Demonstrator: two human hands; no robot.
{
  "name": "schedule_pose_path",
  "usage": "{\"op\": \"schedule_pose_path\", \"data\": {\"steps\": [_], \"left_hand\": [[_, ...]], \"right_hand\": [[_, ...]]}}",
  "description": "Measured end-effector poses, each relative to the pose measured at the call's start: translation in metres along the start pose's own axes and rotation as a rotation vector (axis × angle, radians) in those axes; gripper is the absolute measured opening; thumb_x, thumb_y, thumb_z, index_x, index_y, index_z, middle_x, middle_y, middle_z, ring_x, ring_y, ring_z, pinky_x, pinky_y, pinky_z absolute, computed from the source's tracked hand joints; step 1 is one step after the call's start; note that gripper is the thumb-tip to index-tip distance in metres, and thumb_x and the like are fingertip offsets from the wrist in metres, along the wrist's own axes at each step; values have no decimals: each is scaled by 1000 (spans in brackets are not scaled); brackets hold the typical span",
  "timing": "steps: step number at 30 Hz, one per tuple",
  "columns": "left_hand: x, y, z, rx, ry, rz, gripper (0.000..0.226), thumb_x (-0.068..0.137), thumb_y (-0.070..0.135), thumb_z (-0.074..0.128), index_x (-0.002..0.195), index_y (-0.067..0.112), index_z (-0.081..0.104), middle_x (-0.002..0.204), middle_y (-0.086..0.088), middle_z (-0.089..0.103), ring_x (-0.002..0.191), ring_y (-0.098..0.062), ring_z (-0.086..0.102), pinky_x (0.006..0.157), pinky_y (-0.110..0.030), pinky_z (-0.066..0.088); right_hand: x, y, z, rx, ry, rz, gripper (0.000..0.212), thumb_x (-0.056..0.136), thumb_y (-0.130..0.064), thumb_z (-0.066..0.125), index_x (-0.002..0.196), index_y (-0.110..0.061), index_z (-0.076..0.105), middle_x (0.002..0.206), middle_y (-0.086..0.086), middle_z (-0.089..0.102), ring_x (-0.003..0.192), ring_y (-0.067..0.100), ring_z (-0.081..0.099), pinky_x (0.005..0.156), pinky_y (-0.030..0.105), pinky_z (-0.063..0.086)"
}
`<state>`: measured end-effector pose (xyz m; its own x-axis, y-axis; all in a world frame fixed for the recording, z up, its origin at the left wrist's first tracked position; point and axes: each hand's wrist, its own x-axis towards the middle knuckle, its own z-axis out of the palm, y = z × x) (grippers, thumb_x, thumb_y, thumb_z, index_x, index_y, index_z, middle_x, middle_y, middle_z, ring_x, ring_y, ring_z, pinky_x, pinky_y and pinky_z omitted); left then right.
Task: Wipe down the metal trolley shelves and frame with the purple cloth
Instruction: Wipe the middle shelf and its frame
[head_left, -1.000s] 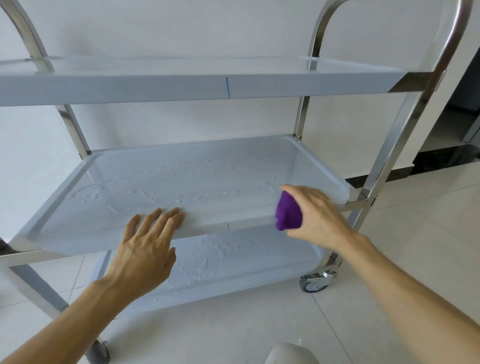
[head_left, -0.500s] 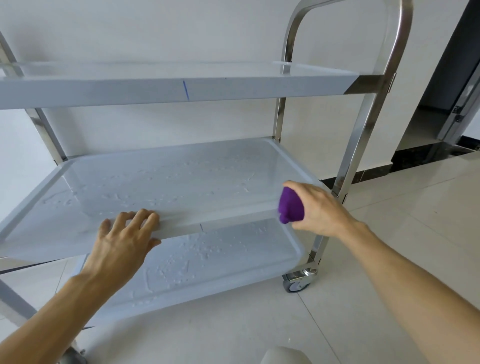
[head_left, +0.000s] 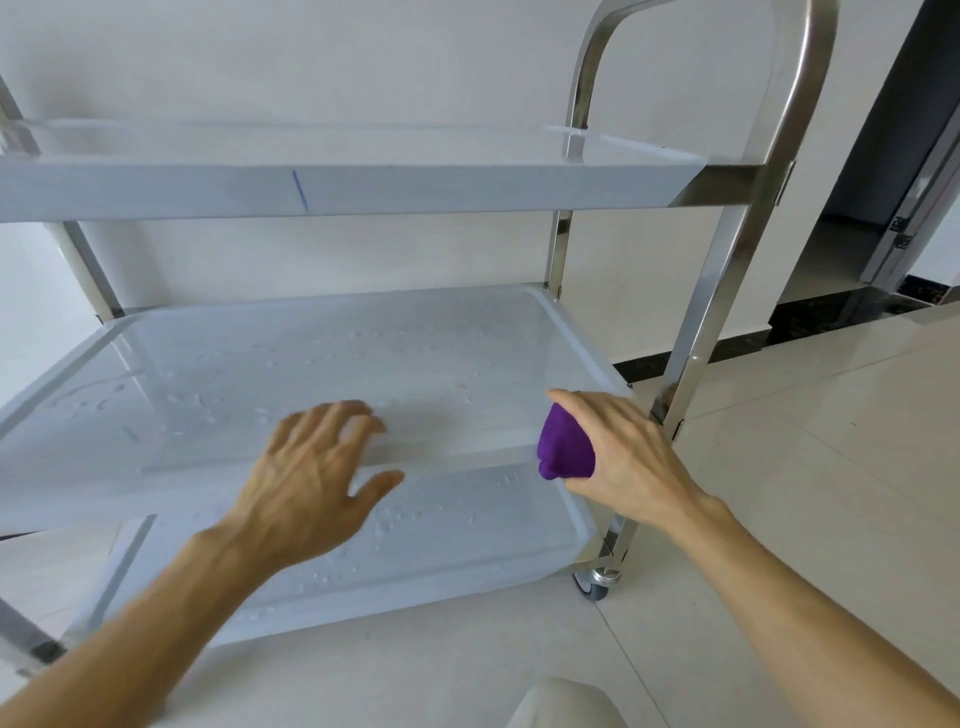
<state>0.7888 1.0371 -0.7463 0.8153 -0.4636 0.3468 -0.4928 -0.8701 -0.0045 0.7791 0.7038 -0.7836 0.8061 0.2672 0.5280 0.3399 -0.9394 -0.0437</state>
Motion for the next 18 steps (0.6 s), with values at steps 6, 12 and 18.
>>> {"op": "schedule_pose_path", "data": {"steps": [6,12,18], "left_hand": [[38,70,31,-87,-112,202,64,99,55,35,154,30,15,163,6,13,150,-20,11,122,-41,12],[50,86,56,4,-133,213,67,99,50,39,154,41,2,164,9,9,151,-22,8,121,-47,9],[52,91,58,-22,-98,188,63,96,48,45,152,42,18,160,14,23,149,-20,20,120,-45,16]], "right_hand": [[-18,16,-19,-88,-13,24,82,66,-30,86,138,-24,47,131,-3,54,122,21,50,96,36,50],[-45,15,-37,234,148,246,86,70,-26,84,141,-38,37,139,-18,46,123,6,47,93,24,48],[-38,18,-49,672,611,756,92,68,-36,88,139,-50,31,132,-25,47,122,2,49,89,25,55]]}}
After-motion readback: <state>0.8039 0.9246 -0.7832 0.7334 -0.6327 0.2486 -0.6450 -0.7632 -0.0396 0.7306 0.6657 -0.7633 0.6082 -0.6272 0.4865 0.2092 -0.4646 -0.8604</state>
